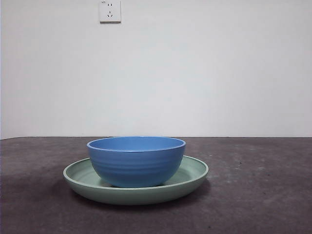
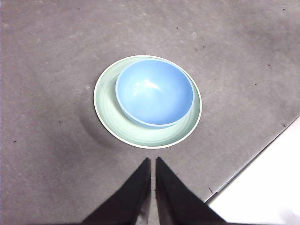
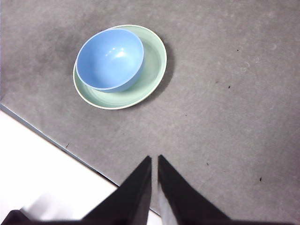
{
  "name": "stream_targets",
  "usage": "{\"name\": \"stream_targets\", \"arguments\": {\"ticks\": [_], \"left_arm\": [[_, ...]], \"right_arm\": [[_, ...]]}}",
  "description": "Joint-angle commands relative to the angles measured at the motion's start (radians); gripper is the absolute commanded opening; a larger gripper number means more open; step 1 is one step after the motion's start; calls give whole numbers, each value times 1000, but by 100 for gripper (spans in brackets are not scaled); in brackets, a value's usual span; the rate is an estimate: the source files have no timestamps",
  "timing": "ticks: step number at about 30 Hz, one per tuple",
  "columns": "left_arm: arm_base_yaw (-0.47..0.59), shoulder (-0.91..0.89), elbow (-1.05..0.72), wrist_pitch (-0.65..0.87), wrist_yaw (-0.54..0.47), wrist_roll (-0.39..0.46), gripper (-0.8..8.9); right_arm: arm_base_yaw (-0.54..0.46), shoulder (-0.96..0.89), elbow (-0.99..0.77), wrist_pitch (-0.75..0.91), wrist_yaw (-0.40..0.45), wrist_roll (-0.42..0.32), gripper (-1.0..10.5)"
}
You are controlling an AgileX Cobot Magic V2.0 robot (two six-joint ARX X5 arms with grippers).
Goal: Pick up the blue bowl, put it on the green plate, put it on desk
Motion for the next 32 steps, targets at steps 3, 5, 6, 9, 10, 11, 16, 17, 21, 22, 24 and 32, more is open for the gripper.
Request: {"name": "stream_targets", "arguments": {"ticks": [3, 5, 6, 9, 10, 11, 16, 17, 21, 22, 24, 32], "left_arm": [[128, -26, -6, 11, 55, 1, 19], [207, -50, -25, 13, 54, 1, 19], [251, -67, -39, 13, 52, 2, 19], [370, -124, -105, 55, 48, 44, 19], [404, -143, -134, 86, 48, 65, 19], [438, -165, -174, 132, 48, 80, 19], [562, -257, -409, 445, 48, 87, 19], [581, -272, -460, 510, 48, 87, 19], [640, -332, -648, 732, 48, 87, 19], [653, -348, -685, 768, 47, 87, 19], [682, -390, -765, 837, 39, 87, 19], [759, -504, -914, 866, 11, 76, 19]], "right_arm": [[6, 3, 16, 10, 0, -9, 19], [6, 3, 16, 10, 0, -9, 19], [6, 3, 16, 10, 0, -9, 19], [6, 3, 16, 10, 0, -8, 19], [6, 3, 16, 10, 0, -9, 19], [6, 3, 16, 10, 0, -8, 19], [6, 3, 16, 10, 0, -9, 19], [6, 3, 16, 10, 0, -8, 19], [6, 3, 16, 10, 0, -9, 19], [6, 3, 16, 10, 0, -9, 19], [6, 3, 16, 10, 0, -9, 19], [6, 3, 16, 10, 0, -9, 19]]}}
